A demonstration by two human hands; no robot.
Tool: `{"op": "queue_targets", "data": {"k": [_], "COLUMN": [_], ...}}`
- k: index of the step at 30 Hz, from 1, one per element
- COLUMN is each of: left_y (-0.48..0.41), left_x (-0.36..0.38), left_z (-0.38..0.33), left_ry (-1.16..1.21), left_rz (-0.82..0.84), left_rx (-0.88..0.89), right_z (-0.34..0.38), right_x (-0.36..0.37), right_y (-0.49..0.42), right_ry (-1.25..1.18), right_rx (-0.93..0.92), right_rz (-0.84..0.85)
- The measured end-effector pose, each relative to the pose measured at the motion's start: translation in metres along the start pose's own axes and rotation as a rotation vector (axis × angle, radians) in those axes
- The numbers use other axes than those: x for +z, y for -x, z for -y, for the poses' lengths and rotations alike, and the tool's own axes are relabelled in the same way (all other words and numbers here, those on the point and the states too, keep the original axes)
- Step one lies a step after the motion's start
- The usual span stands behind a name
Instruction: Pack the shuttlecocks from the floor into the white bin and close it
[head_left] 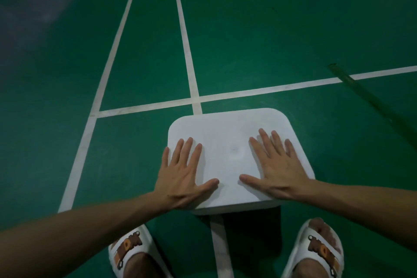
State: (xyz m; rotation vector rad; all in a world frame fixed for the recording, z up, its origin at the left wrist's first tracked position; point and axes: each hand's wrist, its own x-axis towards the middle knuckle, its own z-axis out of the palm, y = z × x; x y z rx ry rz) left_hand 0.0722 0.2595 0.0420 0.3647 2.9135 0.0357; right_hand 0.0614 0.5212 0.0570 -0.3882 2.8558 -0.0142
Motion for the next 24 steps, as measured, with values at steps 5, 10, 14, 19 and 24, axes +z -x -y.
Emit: {"op": "queue_targets", "data": {"k": [5, 10, 14, 19, 24], "left_y": [0.0, 0.0, 0.0, 0.0, -0.003], "left_x": [0.001, 0.002, 0.004, -0.003, -0.015], "left_z": [-0.005, -0.003, -0.002, -0.005, -0.004], "left_ry": [-0.018, -0.013, -0.016, -0.038, -0.061], "left_rz": [-0.01, -0.006, 0.003, 0.055, 0.115], "left_rx": [-0.015, -0.014, 0.001, -0.001, 0.03], "right_z": [0.002, -0.018, -0.026, -0.025, -0.02], "right_x": [0.006, 0.001, 0.004, 0.001, -0.012], "right_y": [-0.001, 0.002, 0.004, 0.002, 0.003], "right_ry": [0.008, 0.036, 0.1, 0.082, 0.053], "right_rx": [0.028, -0.037, -0.044, -0.047, -0.059], "right_rz": [0.013, 0.03, 0.051, 0.046, 0.105]}}
